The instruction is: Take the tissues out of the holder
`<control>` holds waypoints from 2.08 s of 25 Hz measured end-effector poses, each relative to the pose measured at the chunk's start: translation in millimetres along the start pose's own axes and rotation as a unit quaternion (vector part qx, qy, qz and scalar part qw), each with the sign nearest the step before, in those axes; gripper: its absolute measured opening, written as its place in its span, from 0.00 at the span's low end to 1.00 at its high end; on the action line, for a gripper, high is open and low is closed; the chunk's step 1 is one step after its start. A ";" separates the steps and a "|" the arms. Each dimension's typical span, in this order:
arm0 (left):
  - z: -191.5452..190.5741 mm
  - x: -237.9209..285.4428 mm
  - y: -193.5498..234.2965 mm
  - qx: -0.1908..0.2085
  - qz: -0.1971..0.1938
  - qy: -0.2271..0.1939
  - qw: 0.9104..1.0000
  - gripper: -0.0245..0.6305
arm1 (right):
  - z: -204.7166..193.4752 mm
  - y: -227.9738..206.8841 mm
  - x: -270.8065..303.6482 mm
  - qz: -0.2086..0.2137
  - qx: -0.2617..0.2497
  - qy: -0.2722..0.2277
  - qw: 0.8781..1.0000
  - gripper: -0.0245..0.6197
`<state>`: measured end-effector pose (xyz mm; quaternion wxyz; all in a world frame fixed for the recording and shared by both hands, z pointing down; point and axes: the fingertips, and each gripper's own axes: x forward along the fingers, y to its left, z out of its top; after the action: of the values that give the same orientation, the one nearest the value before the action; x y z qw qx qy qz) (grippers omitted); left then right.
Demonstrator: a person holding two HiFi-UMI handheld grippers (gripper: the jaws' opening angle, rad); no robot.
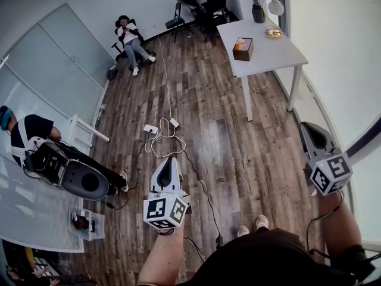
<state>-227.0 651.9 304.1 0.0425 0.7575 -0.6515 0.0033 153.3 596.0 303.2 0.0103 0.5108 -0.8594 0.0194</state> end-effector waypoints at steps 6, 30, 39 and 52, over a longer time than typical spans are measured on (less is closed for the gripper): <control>4.0 11.7 -7.2 0.009 -0.006 -0.009 1.000 0.04 | -4.7 -1.2 5.2 0.004 -0.003 -0.002 1.000 0.05; -17.2 93.5 -27.1 0.039 -0.011 0.005 0.999 0.04 | -36.5 -64.3 50.7 -0.006 0.017 0.019 1.000 0.05; -16.4 184.0 12.0 0.030 -0.037 0.015 0.999 0.04 | -16.1 -77.0 138.2 -0.018 0.006 0.022 1.000 0.05; 6.3 297.9 73.8 0.024 -0.078 0.010 0.997 0.04 | -3.3 -74.7 264.9 -0.037 0.017 0.030 0.999 0.05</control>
<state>-255.2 346.7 320.2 0.0309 0.8069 -0.5894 0.0232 92.3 328.0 318.1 0.0279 0.5412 -0.8390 0.0490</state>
